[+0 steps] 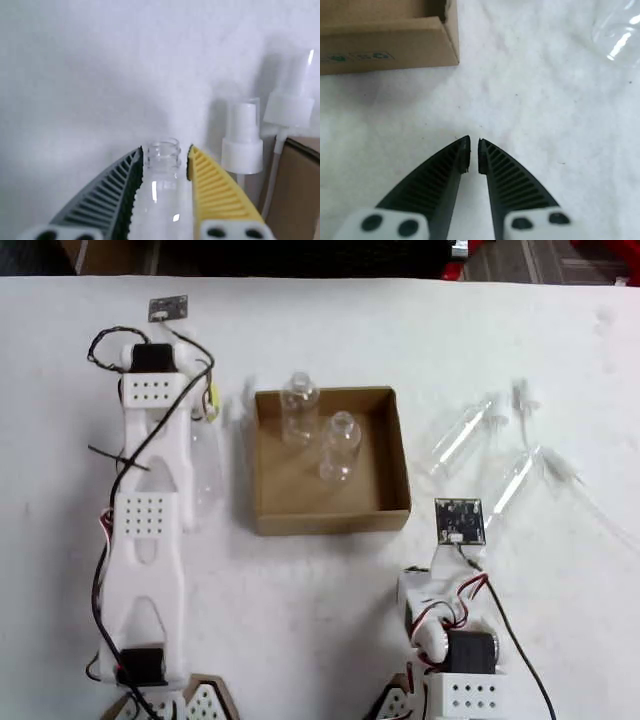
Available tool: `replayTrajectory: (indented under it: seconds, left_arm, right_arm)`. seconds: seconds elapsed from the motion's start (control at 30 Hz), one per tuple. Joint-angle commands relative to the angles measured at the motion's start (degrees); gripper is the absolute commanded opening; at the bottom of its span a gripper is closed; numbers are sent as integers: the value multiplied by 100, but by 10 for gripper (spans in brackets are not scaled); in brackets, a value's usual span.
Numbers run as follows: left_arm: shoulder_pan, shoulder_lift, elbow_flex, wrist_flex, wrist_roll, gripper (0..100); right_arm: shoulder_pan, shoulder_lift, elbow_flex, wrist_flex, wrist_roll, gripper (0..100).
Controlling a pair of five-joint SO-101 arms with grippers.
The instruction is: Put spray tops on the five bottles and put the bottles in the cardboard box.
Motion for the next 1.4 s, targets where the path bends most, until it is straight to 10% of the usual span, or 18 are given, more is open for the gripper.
replayTrajectory:
  seconds: [0.0,0.87,1.07,1.37]
  left_arm:
    - [110,-48,79,0,-53,140]
    - [171,-110,-545,79,0,24]
    - [66,-110,-545,88,1257,23]
    - [180,-796,-519,114,1301,23]
  right_arm:
    - [22,-13,53,48,-35,15]
    - [22,-13,53,48,-35,15]
    - [22,-13,53,48,-35,15]
    - [22,-13,53,48,-35,15]
